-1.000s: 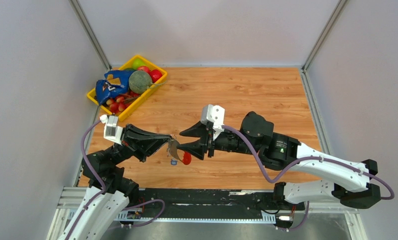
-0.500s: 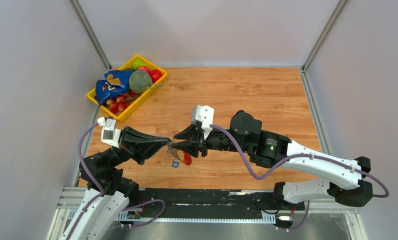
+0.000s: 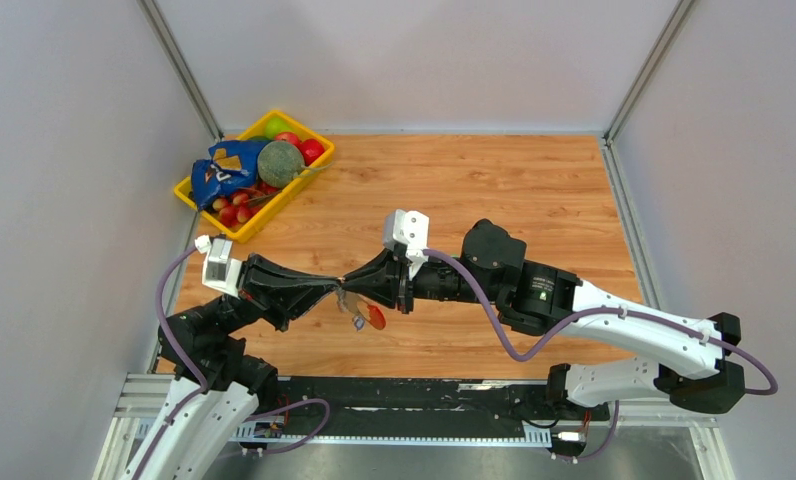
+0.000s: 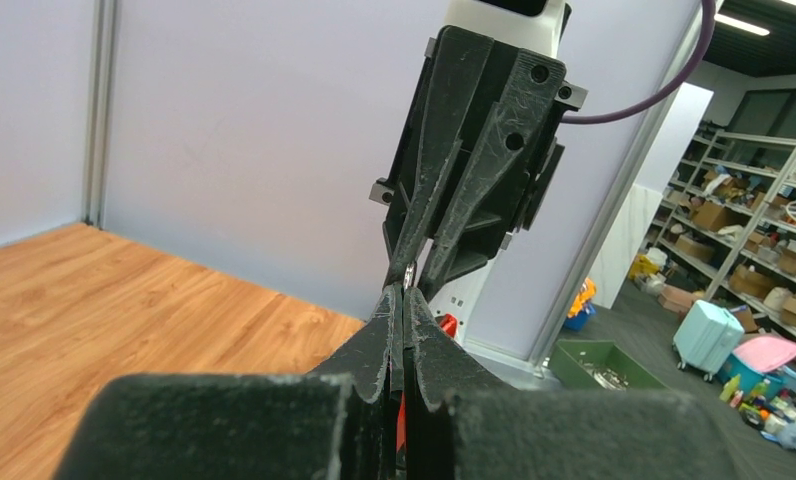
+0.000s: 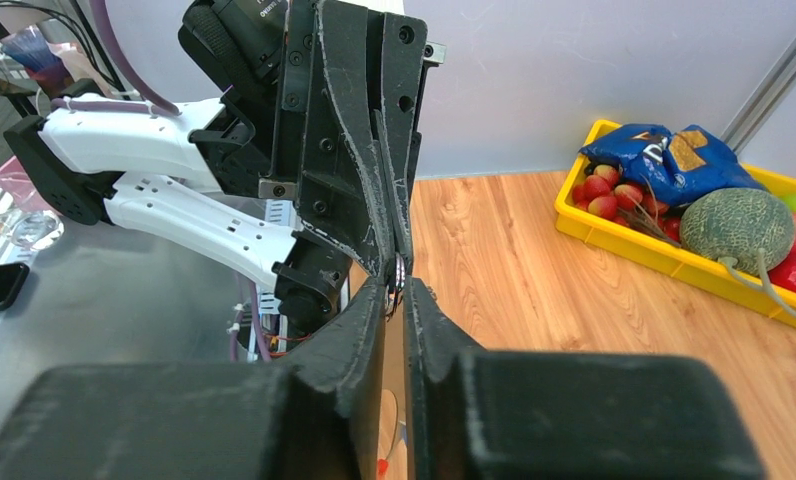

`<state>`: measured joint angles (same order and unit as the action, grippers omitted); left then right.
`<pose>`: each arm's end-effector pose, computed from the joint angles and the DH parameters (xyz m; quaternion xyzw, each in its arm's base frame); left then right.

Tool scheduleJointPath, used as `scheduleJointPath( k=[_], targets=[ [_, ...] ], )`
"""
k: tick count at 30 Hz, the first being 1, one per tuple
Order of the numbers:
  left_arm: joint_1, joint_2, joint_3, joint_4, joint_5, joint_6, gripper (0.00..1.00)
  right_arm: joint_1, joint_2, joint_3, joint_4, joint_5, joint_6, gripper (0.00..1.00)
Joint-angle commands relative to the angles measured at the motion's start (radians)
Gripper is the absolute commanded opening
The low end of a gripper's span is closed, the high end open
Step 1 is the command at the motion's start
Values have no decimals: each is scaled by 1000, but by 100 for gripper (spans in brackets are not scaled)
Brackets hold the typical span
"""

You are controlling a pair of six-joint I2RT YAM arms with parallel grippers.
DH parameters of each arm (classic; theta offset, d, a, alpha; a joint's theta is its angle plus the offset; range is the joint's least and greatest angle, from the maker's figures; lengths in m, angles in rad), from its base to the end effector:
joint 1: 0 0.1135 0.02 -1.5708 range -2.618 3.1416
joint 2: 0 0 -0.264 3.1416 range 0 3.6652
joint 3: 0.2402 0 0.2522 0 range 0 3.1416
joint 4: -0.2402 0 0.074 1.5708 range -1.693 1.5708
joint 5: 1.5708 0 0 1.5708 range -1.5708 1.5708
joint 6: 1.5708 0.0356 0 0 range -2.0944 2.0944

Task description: Put the keys on the keyring

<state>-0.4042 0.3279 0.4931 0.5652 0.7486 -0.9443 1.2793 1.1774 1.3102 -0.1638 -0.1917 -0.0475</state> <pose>0.0607 -0.0523 0.3648 0.2204 0.4550 -0.6470 0.5707 0.0690 0.2534 0.4459 -0.4926 0.5221 0.4564 0.5259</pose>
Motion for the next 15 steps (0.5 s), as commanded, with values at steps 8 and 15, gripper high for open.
scheduleJointPath(
  k=[8,15],
  targets=[
    [2,-24,56,14,-7,23,0,-5,-16,3,47,-55,9,0],
    [2,-28,161,-296,-19,174,30,-5,-44,13,-2,-72,17,0]
  ],
)
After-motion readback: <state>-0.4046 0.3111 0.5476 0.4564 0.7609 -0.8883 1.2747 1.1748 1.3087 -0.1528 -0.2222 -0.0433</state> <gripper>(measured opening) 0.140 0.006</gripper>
